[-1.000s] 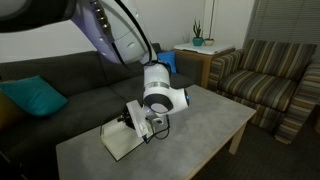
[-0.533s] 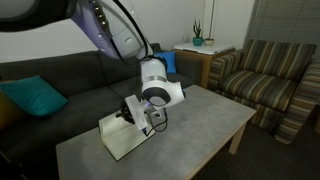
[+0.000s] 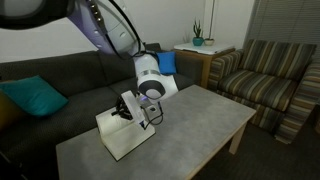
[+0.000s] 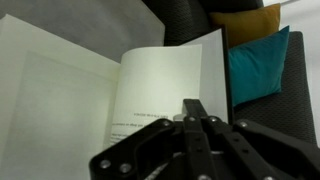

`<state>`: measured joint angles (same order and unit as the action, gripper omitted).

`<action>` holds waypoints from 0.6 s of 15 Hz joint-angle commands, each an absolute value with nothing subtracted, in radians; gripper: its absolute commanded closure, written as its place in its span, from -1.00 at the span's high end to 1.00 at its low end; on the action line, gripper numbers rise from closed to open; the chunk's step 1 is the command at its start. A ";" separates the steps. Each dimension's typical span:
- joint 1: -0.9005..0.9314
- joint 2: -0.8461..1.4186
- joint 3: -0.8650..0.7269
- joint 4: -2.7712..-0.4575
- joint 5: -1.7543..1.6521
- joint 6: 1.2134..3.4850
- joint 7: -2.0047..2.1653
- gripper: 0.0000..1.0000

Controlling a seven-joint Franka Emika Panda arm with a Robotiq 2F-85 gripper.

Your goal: Open the book on the table

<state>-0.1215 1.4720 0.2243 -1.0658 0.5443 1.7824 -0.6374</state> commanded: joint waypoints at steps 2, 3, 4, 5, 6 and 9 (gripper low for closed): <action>-0.089 1.472 0.230 -1.045 0.492 1.756 -0.632 -1.00; -0.043 1.472 0.176 -1.028 0.541 1.735 -0.654 -1.00; -0.034 1.472 0.175 -1.026 0.539 1.734 -0.654 -1.00; -0.061 1.472 0.226 -1.034 0.473 1.749 -0.630 -1.00; -0.053 1.472 0.227 -1.031 0.462 1.751 -0.631 -1.00; -0.004 1.472 0.187 -1.006 0.479 1.732 -0.649 -1.00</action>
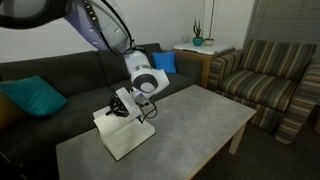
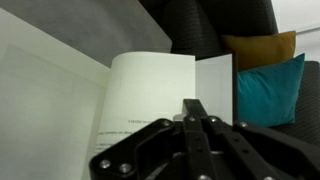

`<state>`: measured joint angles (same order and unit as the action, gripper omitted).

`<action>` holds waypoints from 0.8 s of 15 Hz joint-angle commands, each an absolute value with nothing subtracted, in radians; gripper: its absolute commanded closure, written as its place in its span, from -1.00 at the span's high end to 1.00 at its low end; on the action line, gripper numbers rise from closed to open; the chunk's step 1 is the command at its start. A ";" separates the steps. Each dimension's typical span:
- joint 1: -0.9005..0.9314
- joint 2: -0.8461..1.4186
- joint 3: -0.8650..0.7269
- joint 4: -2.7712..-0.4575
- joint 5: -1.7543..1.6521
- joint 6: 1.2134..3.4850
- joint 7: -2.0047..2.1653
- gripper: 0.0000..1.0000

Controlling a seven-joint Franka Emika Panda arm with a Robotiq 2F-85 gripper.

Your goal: Open the book on the table

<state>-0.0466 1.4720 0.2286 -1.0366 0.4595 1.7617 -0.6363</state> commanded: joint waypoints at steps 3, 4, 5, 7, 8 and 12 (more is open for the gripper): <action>0.014 1.472 0.189 -0.994 0.460 1.728 -0.646 -1.00; -0.013 1.472 0.242 -1.003 0.400 1.743 -0.626 -1.00; -0.006 1.472 0.242 -1.002 0.392 1.745 -0.628 -1.00; 0.042 1.472 0.190 -0.983 0.447 1.728 -0.649 -1.00; 0.016 1.472 0.240 -0.991 0.387 1.741 -0.627 -1.00; 0.072 1.472 0.191 -0.972 0.433 1.722 -0.646 -1.00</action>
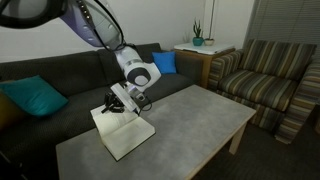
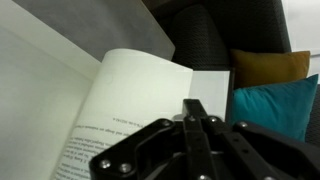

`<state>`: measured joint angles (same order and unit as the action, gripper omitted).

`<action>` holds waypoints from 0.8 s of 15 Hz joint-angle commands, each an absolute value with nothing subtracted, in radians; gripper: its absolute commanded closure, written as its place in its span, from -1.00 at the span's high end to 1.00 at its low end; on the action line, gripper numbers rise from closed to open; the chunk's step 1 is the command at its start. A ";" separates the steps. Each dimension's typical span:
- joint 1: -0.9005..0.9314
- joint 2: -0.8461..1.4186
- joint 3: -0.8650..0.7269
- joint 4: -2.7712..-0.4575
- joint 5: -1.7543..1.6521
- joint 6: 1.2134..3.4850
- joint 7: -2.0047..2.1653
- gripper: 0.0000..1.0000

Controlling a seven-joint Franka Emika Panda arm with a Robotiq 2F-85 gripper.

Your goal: Open the book on the table

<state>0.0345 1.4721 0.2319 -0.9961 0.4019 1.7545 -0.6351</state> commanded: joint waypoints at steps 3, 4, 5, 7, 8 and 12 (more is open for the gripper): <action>0.100 1.472 0.175 -0.974 0.440 1.725 -0.644 -1.00; 0.107 1.472 0.175 -0.973 0.445 1.724 -0.642 -1.00; 0.117 1.472 0.167 -0.973 0.453 1.724 -0.640 -1.00; 0.094 1.472 0.224 -0.987 0.387 1.744 -0.610 -1.00; 0.146 1.473 0.151 -0.974 0.459 1.729 -0.635 -1.00; 0.127 1.473 0.202 -0.998 0.378 1.766 -0.584 -1.00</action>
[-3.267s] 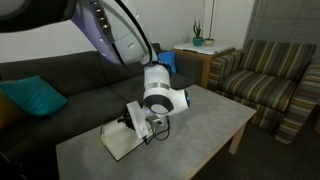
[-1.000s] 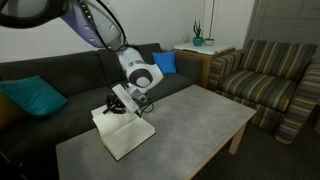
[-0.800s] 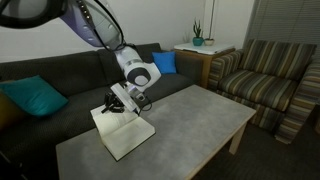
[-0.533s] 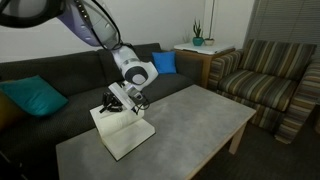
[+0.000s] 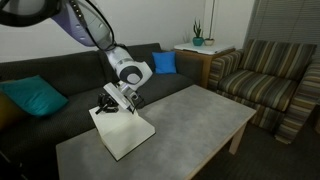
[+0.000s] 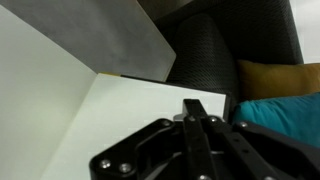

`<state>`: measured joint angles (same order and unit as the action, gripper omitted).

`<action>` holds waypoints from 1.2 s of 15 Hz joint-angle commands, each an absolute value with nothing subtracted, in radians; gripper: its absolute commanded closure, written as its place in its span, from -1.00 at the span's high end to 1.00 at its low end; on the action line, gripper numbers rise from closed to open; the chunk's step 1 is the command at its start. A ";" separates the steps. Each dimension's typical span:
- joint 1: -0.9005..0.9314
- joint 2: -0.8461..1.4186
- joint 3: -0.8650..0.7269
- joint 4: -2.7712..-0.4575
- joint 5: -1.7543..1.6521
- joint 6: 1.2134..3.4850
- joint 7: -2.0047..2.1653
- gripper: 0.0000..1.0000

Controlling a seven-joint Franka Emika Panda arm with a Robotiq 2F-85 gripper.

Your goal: Open the book on the table

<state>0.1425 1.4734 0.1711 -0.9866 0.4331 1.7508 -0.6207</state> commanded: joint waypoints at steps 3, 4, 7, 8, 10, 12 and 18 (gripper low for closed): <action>0.138 1.475 0.197 -1.002 0.350 1.774 -0.555 -1.00; 0.138 1.475 0.201 -1.001 0.334 1.772 -0.543 -1.00; 0.150 1.475 0.196 -1.000 0.315 1.802 -0.528 -1.00; 0.156 1.475 0.198 -1.000 0.302 1.827 -0.515 -1.00; 0.204 1.475 0.133 -0.987 0.359 1.862 -0.528 -1.00; 0.163 1.476 0.203 -0.996 0.281 1.912 -0.500 -1.00; 0.168 1.474 0.202 -0.986 0.290 1.935 -0.497 -0.98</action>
